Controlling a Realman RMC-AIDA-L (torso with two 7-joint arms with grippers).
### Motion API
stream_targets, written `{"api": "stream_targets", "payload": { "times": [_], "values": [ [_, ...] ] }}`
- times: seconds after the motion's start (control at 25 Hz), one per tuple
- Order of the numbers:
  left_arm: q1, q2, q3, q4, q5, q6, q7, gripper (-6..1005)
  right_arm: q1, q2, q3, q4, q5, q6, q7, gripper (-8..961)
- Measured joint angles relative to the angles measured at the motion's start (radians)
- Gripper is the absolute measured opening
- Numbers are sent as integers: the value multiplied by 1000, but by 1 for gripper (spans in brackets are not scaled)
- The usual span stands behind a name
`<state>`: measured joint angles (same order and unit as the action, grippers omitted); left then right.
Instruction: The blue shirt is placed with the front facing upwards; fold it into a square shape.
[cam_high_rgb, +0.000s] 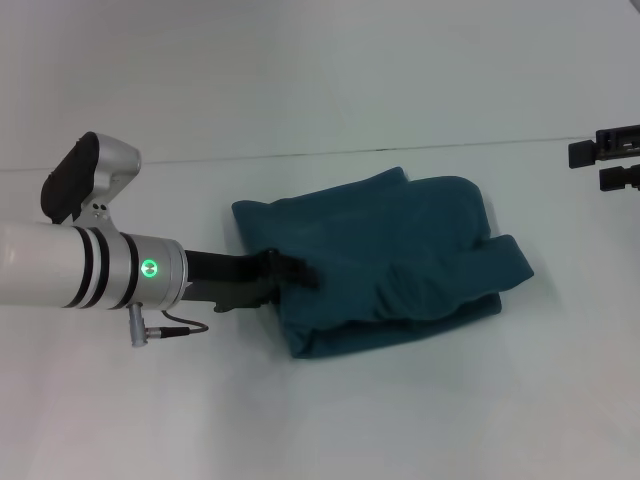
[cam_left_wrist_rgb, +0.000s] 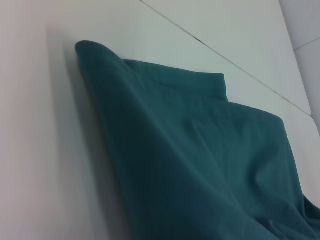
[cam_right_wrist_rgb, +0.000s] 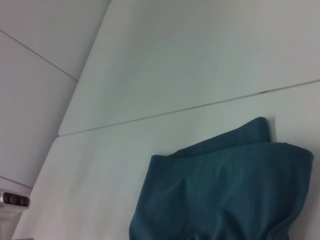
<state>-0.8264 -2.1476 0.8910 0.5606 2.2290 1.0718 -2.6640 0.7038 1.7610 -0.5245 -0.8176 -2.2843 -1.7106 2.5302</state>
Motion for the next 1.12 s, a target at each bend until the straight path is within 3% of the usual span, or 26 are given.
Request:
{"api": "stream_targets", "payload": {
  "times": [0.16, 0.48, 0.68, 0.88, 1.12],
  "values": [
    [-2, -1, 0, 1, 0, 0, 2, 531, 0, 0, 1, 0, 0, 1, 0, 914],
    [-9, -2, 0, -1, -3, 32, 10, 325, -2, 0, 4, 2, 0, 1, -1, 914],
    [0, -9, -1, 19, -9, 81, 17, 98, -1, 2, 5, 10, 0, 6, -1, 915],
    [30, -12, -2, 50, -10, 165, 20, 62, -3, 2, 5, 11, 0, 11, -1, 915],
    [145, -12, -21, 135, -9, 280, 22, 64, -4, 2, 6, 35, 0, 20, -9, 915]
  ]
}}
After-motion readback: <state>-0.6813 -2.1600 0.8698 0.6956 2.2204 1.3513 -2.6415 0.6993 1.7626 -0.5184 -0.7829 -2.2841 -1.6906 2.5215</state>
